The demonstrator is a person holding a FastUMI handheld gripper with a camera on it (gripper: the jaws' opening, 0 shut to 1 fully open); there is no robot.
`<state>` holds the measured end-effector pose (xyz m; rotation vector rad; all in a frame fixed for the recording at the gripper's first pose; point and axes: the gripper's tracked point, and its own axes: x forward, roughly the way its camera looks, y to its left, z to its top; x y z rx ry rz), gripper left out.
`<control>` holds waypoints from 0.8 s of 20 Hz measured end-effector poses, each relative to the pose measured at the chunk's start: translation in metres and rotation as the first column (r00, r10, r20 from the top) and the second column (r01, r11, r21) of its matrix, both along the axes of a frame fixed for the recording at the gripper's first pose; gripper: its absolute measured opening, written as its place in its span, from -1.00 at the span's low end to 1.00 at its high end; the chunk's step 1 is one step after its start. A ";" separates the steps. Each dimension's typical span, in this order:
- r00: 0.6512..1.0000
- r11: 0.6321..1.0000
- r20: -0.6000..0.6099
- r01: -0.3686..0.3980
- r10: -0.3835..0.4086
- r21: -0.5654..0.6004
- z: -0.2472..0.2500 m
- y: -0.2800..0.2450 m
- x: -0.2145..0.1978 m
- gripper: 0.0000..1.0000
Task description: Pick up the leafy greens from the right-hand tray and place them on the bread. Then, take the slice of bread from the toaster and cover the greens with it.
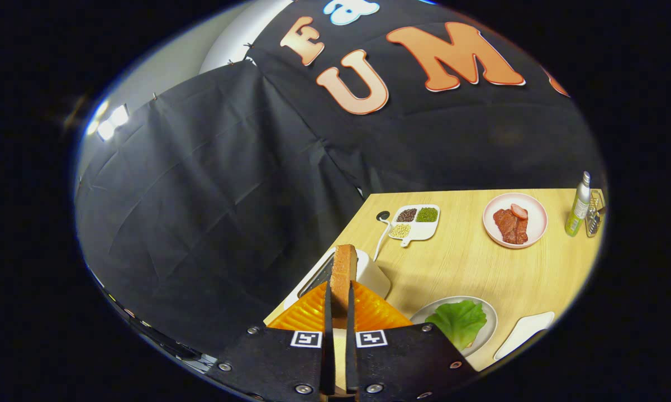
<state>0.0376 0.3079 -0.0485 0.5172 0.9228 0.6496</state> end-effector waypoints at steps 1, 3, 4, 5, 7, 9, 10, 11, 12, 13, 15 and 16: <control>1.000 1.000 0.000 0.009 -0.009 0.001 -0.005 -0.006 -0.001 -0.84; 1.000 1.000 -0.011 0.018 -0.018 0.002 -0.013 -0.016 -0.006 -0.85; 1.000 1.000 -0.020 0.021 -0.021 0.005 -0.018 -0.020 -0.010 -0.84; 1.000 1.000 -0.024 0.018 -0.018 0.006 -0.023 -0.022 -0.013 -0.84; 0.999 1.000 -0.029 0.017 -0.017 0.006 -0.034 -0.029 -0.018 -0.85; 0.999 1.000 -0.034 0.019 -0.019 0.003 -0.043 -0.035 -0.023 -0.84; 0.999 1.000 -0.039 0.020 -0.020 0.000 -0.048 -0.038 -0.026 -0.85; 0.999 1.000 -0.044 0.022 -0.022 -0.002 -0.054 -0.041 -0.028 -0.84; 0.999 1.000 -0.049 0.022 -0.022 -0.004 -0.059 -0.046 -0.031 -0.84; 0.998 1.000 -0.055 0.022 -0.022 -0.004 -0.066 -0.047 -0.034 -0.84; 0.997 1.000 -0.070 0.022 -0.022 -0.005 -0.082 -0.049 -0.037 -0.84; 0.997 1.000 -0.076 0.026 -0.027 -0.011 -0.091 -0.052 -0.037 -0.84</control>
